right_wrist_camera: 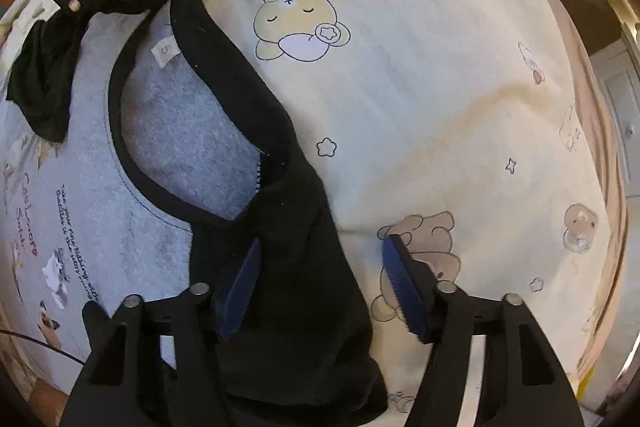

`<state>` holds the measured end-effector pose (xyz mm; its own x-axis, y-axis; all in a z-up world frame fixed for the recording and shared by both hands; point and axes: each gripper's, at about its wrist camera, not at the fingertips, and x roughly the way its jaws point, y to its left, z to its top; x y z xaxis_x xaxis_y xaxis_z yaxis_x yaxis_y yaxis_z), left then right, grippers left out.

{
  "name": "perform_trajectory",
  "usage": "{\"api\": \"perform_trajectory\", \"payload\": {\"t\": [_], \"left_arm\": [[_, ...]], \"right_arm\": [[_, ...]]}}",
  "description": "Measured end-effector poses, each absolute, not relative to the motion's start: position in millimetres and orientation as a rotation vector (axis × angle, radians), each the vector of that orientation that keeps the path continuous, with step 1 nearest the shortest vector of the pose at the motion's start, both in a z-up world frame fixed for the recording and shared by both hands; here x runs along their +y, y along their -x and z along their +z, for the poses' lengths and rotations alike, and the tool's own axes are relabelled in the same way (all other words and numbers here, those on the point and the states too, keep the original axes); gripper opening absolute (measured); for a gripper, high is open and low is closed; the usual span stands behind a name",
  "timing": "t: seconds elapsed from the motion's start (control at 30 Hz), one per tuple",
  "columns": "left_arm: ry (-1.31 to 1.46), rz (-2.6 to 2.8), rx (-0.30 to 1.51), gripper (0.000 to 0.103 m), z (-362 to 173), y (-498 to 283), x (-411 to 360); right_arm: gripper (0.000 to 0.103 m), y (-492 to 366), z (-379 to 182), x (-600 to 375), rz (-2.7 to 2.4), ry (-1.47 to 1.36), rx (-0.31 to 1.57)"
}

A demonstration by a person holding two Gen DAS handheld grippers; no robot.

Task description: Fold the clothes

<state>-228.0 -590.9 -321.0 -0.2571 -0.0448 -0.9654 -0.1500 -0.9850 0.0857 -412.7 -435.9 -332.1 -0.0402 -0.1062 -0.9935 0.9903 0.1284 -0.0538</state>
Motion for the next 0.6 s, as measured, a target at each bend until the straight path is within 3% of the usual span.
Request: {"api": "perform_trajectory", "payload": {"t": [0.07, 0.13, 0.17, 0.23, 0.6], "left_arm": [[1.892, 2.42, 0.24, 0.034, -324.0, 229.0, -589.1], [1.892, 2.41, 0.279, 0.018, -323.4, 226.5, -583.6], [1.888, 2.41, 0.299, 0.01, -320.0, 223.7, -581.7], [1.88, 2.413, 0.339, 0.006, -311.4, 217.1, -578.3], [1.834, 2.428, 0.497, 0.005, -248.9, 175.9, -555.1]], "right_arm": [[0.049, 408.1, -332.1, -436.1, -1.193, -1.016, 1.21], [0.024, 402.9, -331.9, -436.1, -1.193, -1.014, 1.194], [0.017, 399.1, -330.4, -435.4, -1.194, -1.003, 1.204], [0.006, 390.6, -326.5, -433.3, -1.197, -0.973, 1.234], [0.005, 349.3, -267.1, -420.1, -1.275, -0.884, 1.262]]}}
